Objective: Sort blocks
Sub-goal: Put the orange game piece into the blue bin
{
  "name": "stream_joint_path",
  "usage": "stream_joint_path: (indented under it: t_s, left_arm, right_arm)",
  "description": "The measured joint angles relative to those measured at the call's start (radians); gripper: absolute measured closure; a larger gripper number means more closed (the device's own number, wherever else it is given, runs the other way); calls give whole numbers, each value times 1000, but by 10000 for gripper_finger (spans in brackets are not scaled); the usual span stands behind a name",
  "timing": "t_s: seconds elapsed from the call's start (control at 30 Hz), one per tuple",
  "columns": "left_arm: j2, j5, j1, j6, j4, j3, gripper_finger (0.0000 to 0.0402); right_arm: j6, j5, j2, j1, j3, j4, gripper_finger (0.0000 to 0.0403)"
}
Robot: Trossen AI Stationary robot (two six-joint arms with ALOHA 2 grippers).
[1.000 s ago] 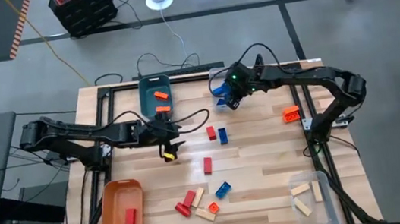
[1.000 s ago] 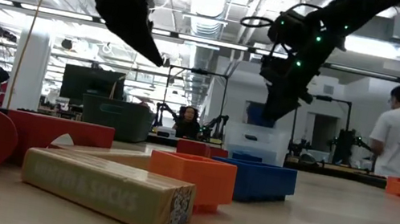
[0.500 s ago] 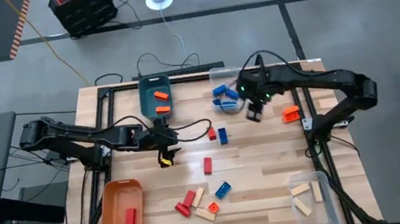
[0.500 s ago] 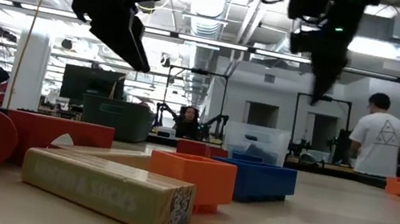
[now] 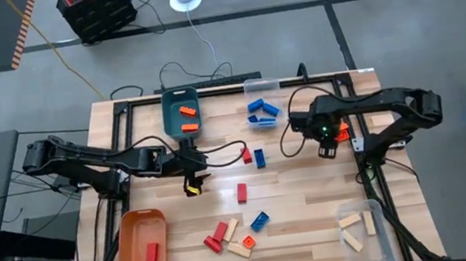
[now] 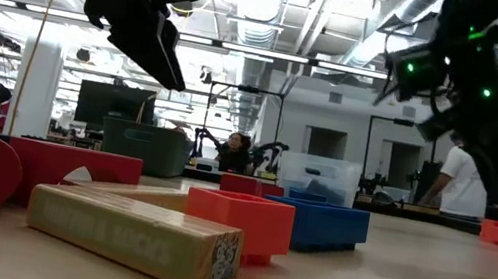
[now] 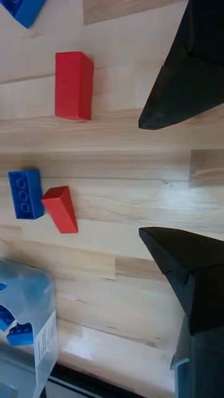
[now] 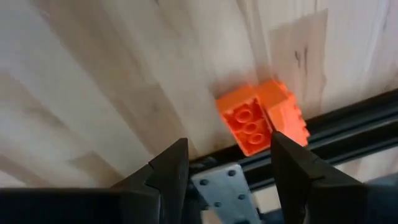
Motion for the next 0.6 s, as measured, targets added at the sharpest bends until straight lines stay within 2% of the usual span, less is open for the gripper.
stream_joint_path:
  t_s: [0.23, 0.4, 0.6]
  left_arm:
    - [0, 0, 0, -2, 0, 0, 139]
    - [0, 0, 0, 3, -1, 0, 139]
    - [0, 0, 0, 4, -8, 0, 139]
  right_arm:
    - [-128, 70, 0, -77, -80, 78, 204]
    - [-178, 176, 0, -100, -108, 115, 211]
    - [-268, 181, 0, -97, -174, 166, 227]
